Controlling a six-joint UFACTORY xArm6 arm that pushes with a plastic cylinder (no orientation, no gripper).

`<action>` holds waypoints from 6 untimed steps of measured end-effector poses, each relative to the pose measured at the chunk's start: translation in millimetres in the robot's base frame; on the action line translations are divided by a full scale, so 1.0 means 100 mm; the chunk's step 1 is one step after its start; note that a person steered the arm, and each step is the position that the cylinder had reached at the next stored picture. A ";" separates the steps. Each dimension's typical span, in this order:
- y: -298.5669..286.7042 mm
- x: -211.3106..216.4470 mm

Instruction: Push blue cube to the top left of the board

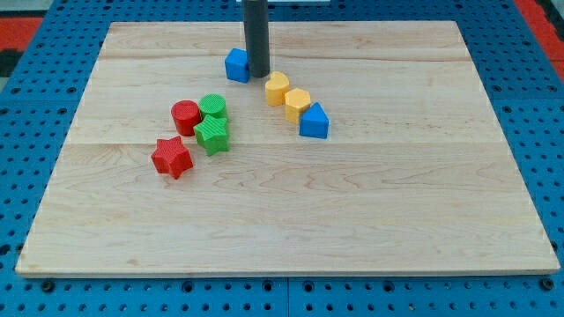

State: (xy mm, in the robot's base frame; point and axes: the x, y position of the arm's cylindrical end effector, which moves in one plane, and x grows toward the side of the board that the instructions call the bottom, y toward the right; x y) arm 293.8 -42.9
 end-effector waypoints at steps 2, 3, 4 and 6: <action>-0.13 0.28; 0.06 0.35; -0.56 -0.10; -0.63 -0.05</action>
